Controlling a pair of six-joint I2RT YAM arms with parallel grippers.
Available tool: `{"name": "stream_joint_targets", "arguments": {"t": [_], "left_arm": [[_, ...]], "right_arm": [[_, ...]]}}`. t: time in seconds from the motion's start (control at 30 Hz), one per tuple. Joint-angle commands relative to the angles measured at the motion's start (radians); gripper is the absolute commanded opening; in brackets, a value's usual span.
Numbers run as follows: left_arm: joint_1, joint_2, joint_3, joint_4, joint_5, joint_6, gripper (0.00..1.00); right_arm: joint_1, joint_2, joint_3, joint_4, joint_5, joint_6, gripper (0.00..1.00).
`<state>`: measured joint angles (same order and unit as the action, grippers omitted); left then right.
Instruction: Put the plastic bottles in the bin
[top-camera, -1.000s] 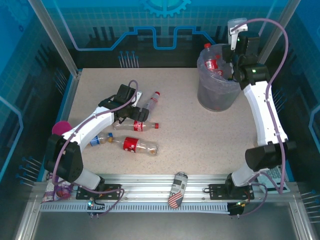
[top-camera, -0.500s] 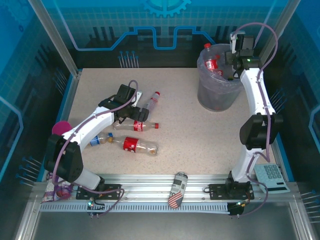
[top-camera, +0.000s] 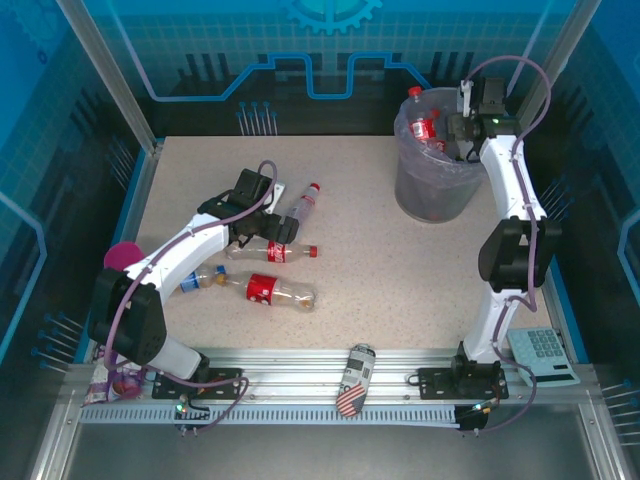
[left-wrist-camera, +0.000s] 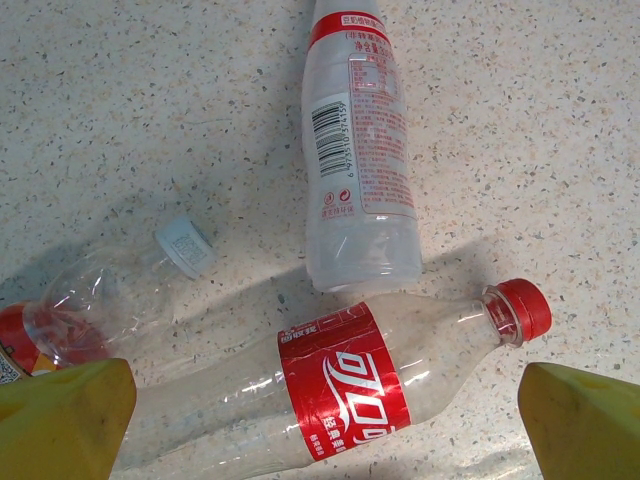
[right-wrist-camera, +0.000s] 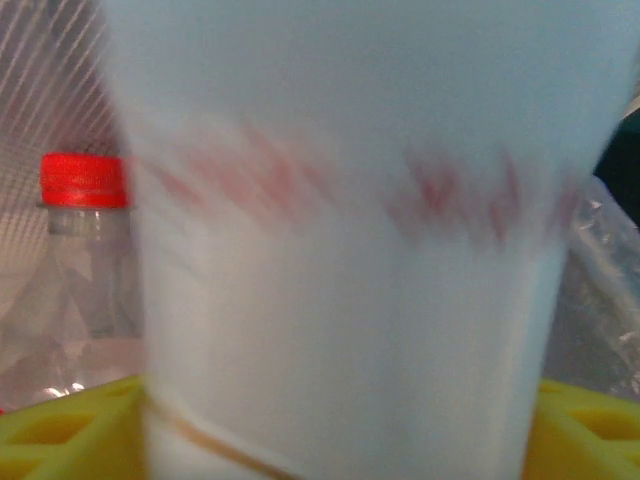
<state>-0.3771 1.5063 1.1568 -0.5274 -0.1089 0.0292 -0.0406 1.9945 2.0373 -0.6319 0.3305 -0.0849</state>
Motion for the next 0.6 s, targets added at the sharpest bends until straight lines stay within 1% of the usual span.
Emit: {"name": "stream_joint_targets", "arguments": {"t": [0.0, 0.2, 0.4, 0.57], "left_arm": [[-0.008, -0.021, 0.034, -0.026, -0.006, 0.017, 0.99], [-0.008, -0.024, 0.034, -0.026, -0.008, 0.017, 0.99], [-0.008, -0.024, 0.033, -0.026, -0.008, 0.018, 0.99], [-0.008, -0.020, 0.032, -0.026, -0.008, 0.018, 0.99]], "right_arm": [[-0.015, 0.020, 0.026, -0.027, -0.017, 0.008, 0.85], [-0.015, 0.023, 0.048, -0.044, -0.024, 0.009, 0.92], [-0.015, 0.020, 0.081, -0.068, -0.028, 0.002, 0.96], [-0.004, 0.005, 0.145, -0.136, -0.053, 0.004, 0.99]]}}
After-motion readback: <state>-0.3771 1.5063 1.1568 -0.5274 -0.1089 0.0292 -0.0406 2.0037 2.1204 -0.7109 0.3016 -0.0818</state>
